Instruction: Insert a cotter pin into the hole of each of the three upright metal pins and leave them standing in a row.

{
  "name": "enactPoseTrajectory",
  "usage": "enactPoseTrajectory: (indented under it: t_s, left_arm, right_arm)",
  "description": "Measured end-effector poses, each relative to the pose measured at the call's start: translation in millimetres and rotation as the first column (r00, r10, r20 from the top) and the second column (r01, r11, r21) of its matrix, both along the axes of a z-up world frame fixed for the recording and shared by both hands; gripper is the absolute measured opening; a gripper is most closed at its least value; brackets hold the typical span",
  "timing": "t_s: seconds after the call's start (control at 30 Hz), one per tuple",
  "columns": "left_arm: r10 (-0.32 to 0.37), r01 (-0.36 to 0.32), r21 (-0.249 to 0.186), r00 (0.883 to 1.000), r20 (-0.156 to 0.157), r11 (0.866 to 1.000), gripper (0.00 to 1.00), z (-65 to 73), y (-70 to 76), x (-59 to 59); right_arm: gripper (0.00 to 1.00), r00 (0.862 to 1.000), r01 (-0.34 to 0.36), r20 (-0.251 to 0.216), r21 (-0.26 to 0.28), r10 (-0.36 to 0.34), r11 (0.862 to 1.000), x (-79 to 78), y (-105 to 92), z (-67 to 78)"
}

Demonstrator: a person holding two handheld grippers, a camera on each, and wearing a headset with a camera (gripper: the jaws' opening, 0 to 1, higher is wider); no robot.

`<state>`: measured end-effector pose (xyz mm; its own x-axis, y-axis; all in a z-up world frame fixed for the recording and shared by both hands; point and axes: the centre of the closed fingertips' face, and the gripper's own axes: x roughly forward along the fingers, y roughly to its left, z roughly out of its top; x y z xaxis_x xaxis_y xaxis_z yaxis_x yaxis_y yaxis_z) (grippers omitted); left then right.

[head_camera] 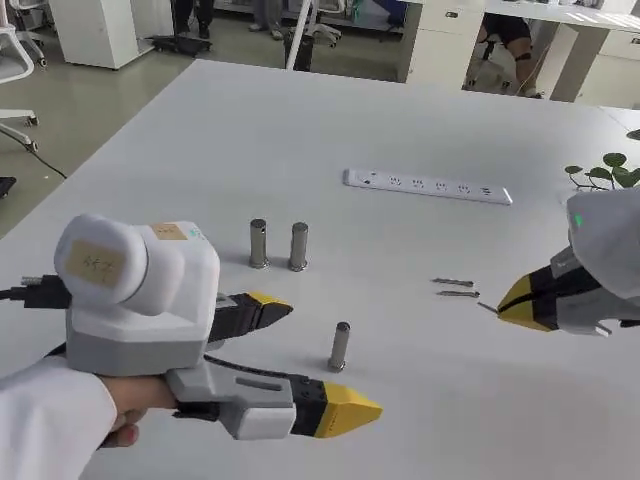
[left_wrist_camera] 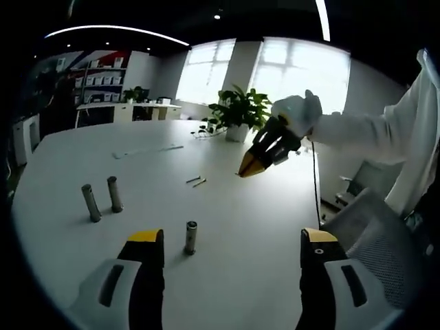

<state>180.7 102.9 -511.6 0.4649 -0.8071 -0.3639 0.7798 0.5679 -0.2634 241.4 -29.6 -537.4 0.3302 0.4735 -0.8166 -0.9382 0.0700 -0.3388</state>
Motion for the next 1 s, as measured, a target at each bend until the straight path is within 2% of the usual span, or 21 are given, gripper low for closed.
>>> enactPoseTrajectory:
  t_s: [0.1, 0.2, 0.23, 0.33, 0.37, 0.43, 0.47, 0.67, 0.8, 0.9, 0.93, 1.0]
  left_arm:
    - [-0.009, 0.009, -0.044, 1.0, -0.015, 0.999, 0.8, 4.5, -9.5, 1.6]
    - [0.001, -0.003, -0.072, 0.999, -0.035, 0.997, 0.8, 7.0, -16.1, 6.5]
    - [0.003, -0.007, -0.08, 0.999, -0.047, 0.997, 0.8, 7.4, -17.4, 7.4]
    - [0.025, -0.039, -0.142, 0.995, -0.1, 0.989, 0.78, 14.0, -22.0, 11.2]
    - [0.029, -0.047, -0.172, 0.994, -0.108, 0.984, 0.77, 18.3, -23.5, 13.0]
    - [0.038, -0.061, -0.195, 0.992, -0.12, 0.979, 0.73, 22.1, -23.9, 16.1]
    - [0.038, -0.061, -0.197, 0.992, -0.121, 0.979, 0.72, 22.5, -24.0, 16.5]
    - [0.011, -0.054, -0.233, 0.984, -0.179, 0.971, 0.58, 26.0, -30.6, 15.1]
    - [-0.012, -0.046, -0.262, 0.977, -0.215, 0.964, 0.42, 28.5, -35.8, 10.2]
    - [-0.011, -0.052, -0.265, 0.973, -0.23, 0.963, 0.35, 27.2, -37.4, 8.7]
    - [-0.012, -0.057, -0.274, 0.969, -0.245, 0.96, 0.33, 27.0, -38.0, 7.9]
    - [-0.003, -0.074, -0.289, 0.967, -0.256, 0.954, 0.28, 27.6, -37.2, 9.4]
  right_arm:
    - [0.0, 1.0, -0.014, 0.011, 0.02, 0.014, 1.0, -5.9, 9.7, 0.1]
    - [0.0, 0.999, -0.016, 0.035, 0.083, 0.013, 0.996, -7.7, 27.4, 8.0]
    - [0.0, 0.999, -0.022, 0.048, 0.091, 0.017, 0.996, -7.8, 31.3, 10.6]
    - [0.0, 0.996, -0.049, 0.075, 0.098, 0.042, 0.994, -4.7, 36.9, 12.6]
    - [0.0, 0.996, -0.059, 0.077, 0.095, 0.052, 0.994, -8.2, 40.4, 14.2]
    - [0.0, 0.993, -0.088, 0.09, 0.107, 0.079, 0.99, -14.3, 49.2, 20.0]
    - [0.0, 0.993, -0.093, 0.088, 0.11, 0.084, 0.99, -15.6, 50.9, 20.8]
    - [0.0, 0.979, -0.16, 0.144, 0.119, 0.143, 0.98, -28.8, 73.0, 38.6]
    - [0.0, 0.968, -0.204, 0.17, 0.103, 0.184, 0.974, -35.0, 81.6, 41.3]
    - [0.0, 0.96, -0.232, 0.179, 0.087, 0.214, 0.969, -40.7, 85.9, 41.4]
    - [0.0, 0.958, -0.239, 0.18, 0.086, 0.221, 0.967, -43.1, 87.7, 41.8]
    - [0.0, 0.954, -0.253, 0.184, 0.081, 0.235, 0.964, -45.9, 90.4, 42.2]
